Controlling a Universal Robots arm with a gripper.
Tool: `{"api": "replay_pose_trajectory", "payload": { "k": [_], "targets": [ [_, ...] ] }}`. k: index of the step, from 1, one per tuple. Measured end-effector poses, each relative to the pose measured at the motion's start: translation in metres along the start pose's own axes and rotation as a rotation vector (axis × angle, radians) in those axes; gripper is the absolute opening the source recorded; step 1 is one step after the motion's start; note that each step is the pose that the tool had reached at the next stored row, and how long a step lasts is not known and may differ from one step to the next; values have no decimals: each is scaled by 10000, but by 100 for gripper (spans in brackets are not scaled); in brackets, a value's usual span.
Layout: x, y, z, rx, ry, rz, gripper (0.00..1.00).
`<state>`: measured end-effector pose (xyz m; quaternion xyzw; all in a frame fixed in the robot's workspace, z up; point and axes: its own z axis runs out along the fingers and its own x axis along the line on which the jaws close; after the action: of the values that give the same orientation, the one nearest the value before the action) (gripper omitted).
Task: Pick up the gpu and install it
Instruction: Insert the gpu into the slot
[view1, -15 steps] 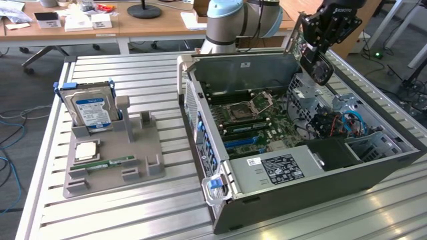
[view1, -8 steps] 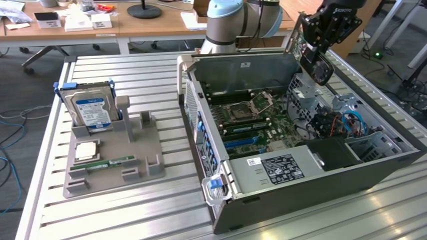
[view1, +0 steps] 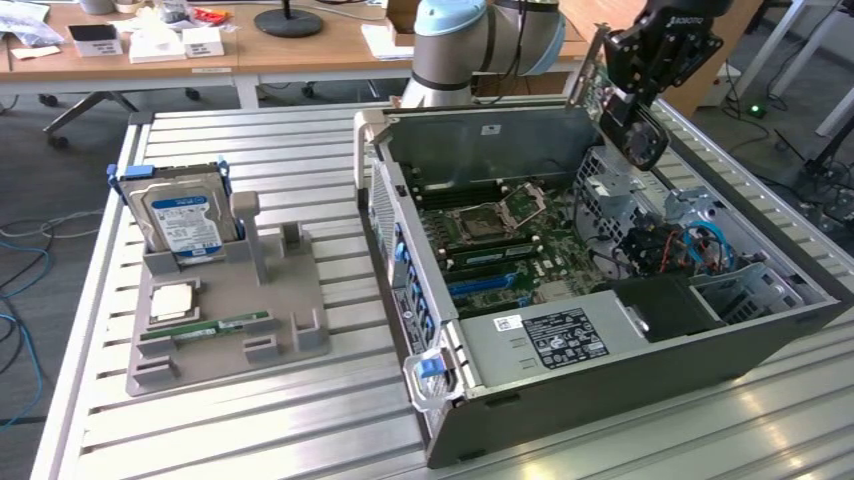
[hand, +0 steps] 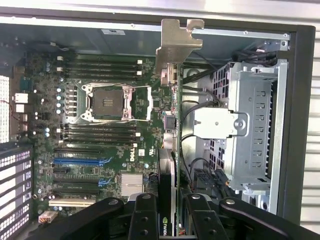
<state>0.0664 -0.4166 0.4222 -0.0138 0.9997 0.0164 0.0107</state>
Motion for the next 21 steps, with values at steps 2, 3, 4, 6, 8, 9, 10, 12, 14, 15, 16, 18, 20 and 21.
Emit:
{"api": "replay_pose_trajectory", "payload": {
  "k": [2,3,4,6,8,9,10,12,14,15,16,18,20,21],
  "targets": [
    [0,0,1,-7,10,-310,26],
    [0,0,1,-11,16,-506,26],
    [0,0,1,-15,22,-680,26],
    [0,0,2,-23,34,-1045,26],
    [0,0,2,-31,46,-1399,26],
    [0,0,2,-35,52,-1595,26],
    [0,0,2,-39,58,-1774,26],
    [0,0,3,-47,69,-2133,26],
    [0,0,4,-55,81,-2494,26],
    [0,0,4,-59,88,-2684,26],
    [0,0,4,-63,93,-2863,26],
    [0,0,5,-71,105,-3223,26],
    [0,0,5,-79,117,-3583,26],
    [0,0,6,-83,123,-3773,26]
  ]
}}
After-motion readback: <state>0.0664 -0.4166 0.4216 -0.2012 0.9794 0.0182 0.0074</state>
